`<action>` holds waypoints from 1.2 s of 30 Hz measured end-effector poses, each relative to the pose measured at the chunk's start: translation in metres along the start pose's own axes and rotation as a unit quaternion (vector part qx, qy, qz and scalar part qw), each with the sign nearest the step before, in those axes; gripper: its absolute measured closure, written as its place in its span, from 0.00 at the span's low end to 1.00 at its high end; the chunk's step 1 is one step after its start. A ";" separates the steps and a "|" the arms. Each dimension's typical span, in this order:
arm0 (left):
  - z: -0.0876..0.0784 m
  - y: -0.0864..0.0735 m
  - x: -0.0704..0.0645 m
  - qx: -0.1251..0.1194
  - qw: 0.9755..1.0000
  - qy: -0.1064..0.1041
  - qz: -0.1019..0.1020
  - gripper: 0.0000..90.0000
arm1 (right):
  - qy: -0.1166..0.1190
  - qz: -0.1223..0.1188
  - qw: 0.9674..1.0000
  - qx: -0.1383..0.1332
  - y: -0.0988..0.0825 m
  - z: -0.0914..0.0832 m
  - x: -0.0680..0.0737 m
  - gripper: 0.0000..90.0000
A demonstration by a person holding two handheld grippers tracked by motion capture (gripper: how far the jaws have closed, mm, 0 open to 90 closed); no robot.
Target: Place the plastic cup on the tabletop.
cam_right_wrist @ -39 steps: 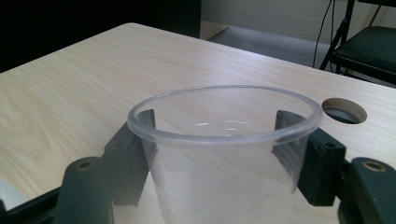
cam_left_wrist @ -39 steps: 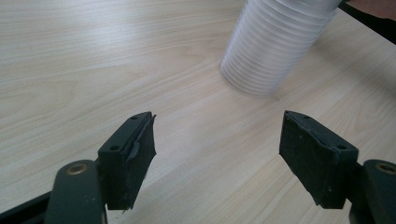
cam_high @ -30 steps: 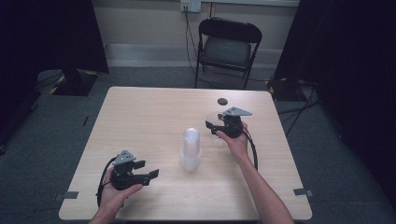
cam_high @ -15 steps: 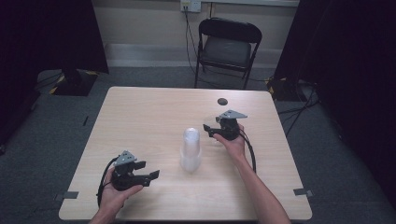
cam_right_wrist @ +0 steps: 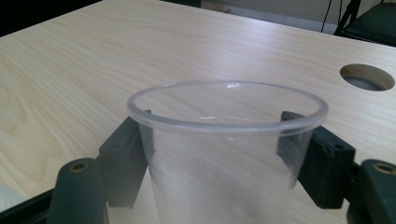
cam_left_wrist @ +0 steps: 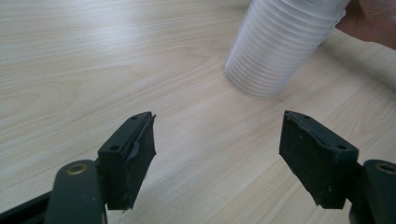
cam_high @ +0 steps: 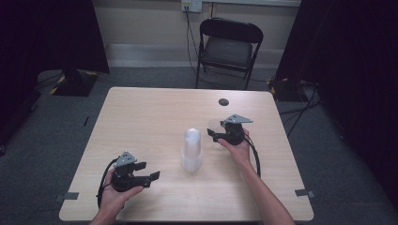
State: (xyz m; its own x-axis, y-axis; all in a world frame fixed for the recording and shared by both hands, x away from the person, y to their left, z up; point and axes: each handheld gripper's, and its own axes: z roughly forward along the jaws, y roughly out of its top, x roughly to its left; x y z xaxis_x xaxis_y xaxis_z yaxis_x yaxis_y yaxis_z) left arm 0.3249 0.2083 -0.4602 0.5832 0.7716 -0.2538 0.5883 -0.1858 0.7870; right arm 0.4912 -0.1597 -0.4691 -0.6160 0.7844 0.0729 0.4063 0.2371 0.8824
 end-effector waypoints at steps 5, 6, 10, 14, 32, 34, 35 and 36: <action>0.001 0.000 0.000 -0.001 1.000 0.001 -0.004 0.30 | 0.003 -0.002 1.000 -0.002 0.001 -0.004 0.001 0.29; 0.001 0.000 0.000 -0.001 1.000 0.000 -0.004 0.30 | 0.003 -0.003 1.000 -0.002 0.002 -0.006 0.001 0.31; 0.001 0.000 0.000 0.001 1.000 -0.001 -0.003 0.30 | 0.005 -0.003 1.000 0.001 0.000 -0.008 0.001 0.31; 0.001 0.000 0.000 0.001 1.000 -0.003 -0.003 0.30 | 0.003 -0.006 1.000 0.002 -0.003 -0.010 0.002 0.32; -0.001 0.000 0.000 -0.002 1.000 -0.001 -0.004 0.30 | 0.002 0.000 1.000 0.021 -0.006 -0.017 0.000 0.24; -0.001 0.000 0.000 -0.002 1.000 0.000 -0.004 0.30 | 0.005 0.006 1.000 0.024 -0.007 -0.018 -0.001 0.22; -0.001 0.000 0.000 -0.002 1.000 0.000 -0.004 0.30 | 0.005 0.005 1.000 0.026 -0.008 -0.019 -0.001 0.21; -0.001 0.000 0.000 -0.002 1.000 0.000 -0.004 0.30 | 0.005 0.007 1.000 0.028 -0.008 -0.019 -0.001 0.20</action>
State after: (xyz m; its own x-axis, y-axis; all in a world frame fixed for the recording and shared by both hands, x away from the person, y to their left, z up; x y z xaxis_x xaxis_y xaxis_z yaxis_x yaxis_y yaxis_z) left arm 0.3239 0.2088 -0.4599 0.5783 0.7734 -0.2595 0.5906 -0.1774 0.7873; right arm 0.4756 -0.1738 -0.4676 -0.6164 0.7823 0.0900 0.4521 0.2580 0.8538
